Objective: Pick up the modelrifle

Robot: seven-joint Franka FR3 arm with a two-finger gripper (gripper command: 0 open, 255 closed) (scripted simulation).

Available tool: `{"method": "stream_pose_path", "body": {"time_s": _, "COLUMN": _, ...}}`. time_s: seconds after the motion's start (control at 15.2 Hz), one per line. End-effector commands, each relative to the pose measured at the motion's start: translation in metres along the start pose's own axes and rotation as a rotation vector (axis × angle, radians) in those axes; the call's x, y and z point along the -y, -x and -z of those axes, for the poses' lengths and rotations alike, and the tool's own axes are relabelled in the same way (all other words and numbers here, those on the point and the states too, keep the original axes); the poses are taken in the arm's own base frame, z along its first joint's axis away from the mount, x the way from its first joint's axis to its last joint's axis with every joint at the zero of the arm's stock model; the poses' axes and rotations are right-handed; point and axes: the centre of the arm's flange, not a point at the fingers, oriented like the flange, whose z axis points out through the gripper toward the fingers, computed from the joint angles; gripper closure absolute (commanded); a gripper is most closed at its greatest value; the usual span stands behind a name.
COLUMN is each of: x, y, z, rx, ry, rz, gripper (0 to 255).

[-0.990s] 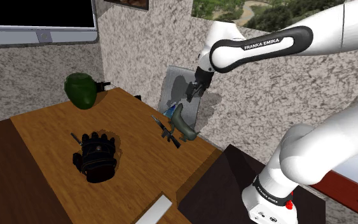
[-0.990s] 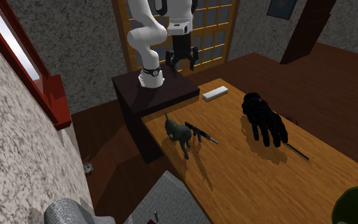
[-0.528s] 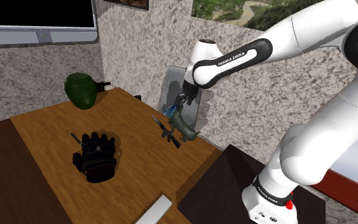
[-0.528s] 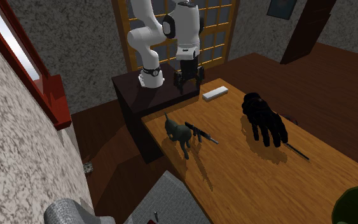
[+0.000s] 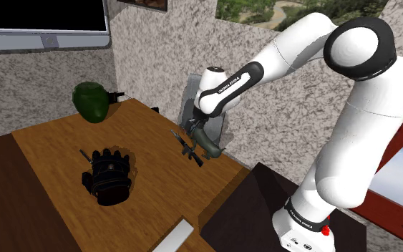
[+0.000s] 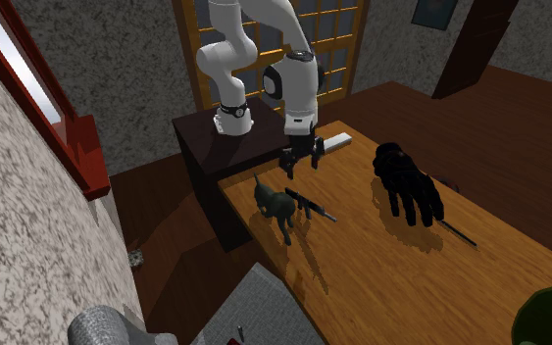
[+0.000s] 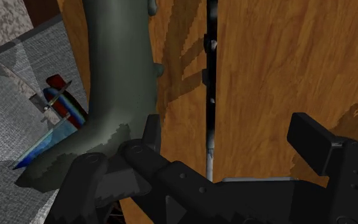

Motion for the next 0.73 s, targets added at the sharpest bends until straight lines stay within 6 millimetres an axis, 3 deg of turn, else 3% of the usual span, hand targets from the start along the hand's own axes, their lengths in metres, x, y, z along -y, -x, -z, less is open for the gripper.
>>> {"method": "stream_pose_path", "body": {"time_s": 0.0, "x": 0.004, "y": -0.011, "z": -0.023, "rx": -0.002, "ry": -0.001, "rz": 0.006, "gripper": 0}}
{"method": "stream_pose_path", "body": {"time_s": 0.26, "x": 0.008, "y": -0.030, "z": -0.071, "rx": -0.006, "ry": -0.005, "rz": 0.016, "gripper": 0}}
{"method": "stream_pose_path", "body": {"time_s": 0.66, "x": 0.009, "y": -0.026, "z": -0.097, "rx": -0.006, "ry": -0.005, "rz": 0.016, "gripper": 0}}
